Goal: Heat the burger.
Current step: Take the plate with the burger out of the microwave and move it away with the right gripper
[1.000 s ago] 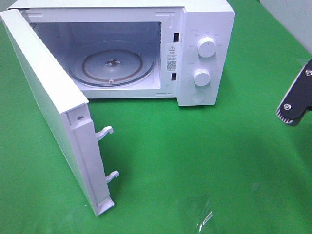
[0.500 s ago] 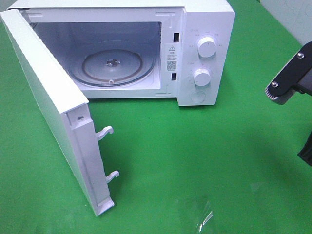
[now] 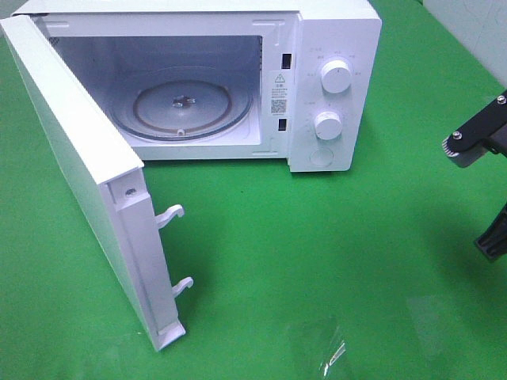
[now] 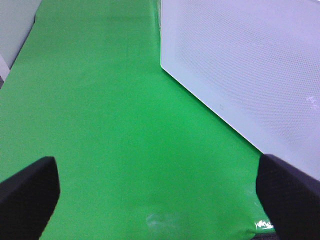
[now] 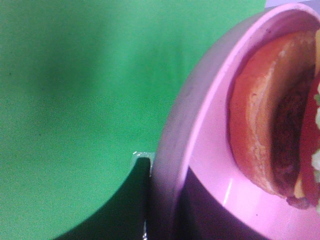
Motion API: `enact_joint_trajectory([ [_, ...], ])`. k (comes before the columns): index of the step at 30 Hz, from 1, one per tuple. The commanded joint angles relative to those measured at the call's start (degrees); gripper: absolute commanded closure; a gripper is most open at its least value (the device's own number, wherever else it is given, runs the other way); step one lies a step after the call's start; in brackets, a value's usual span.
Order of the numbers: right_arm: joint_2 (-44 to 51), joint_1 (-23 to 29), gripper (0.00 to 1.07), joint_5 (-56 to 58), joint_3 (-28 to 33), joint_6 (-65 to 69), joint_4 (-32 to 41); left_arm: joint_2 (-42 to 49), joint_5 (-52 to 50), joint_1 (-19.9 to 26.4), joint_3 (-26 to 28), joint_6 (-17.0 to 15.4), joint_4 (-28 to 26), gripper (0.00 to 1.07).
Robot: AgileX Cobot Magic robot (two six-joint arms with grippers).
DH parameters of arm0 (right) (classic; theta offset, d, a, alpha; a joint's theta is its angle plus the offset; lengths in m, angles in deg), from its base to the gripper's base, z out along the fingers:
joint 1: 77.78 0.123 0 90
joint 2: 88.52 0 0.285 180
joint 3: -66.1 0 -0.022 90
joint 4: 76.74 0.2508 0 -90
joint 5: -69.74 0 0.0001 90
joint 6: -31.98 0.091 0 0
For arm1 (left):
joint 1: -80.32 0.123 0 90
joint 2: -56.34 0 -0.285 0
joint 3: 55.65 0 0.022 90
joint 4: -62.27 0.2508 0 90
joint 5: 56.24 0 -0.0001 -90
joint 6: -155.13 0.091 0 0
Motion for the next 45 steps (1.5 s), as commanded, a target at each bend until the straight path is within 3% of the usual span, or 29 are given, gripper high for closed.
enact_joint_trajectory([
  [1, -2.5, -1.8, 1.02, -1.1, -0.5, 3.1, -4.3, 0.9, -1.0, 0.0, 0.1, 0.2, 0.2, 0.06],
  [31, -17.1, -2.3, 0.98, -9.9, 0.2, 14.6, -7.4, 0.9, -1.0, 0.0, 0.1, 0.2, 0.2, 0.06],
  [36, -17.7, -6.3, 0.98, -13.3, 3.0, 18.0, -8.4, 0.9, -1.0, 0.0, 0.1, 0.2, 0.2, 0.06],
  [45, -18.9, -6.5, 0.98, -14.8, 4.3, 21.0, -11.1, 0.9, -1.0, 0.0, 0.1, 0.2, 0.2, 0.06],
])
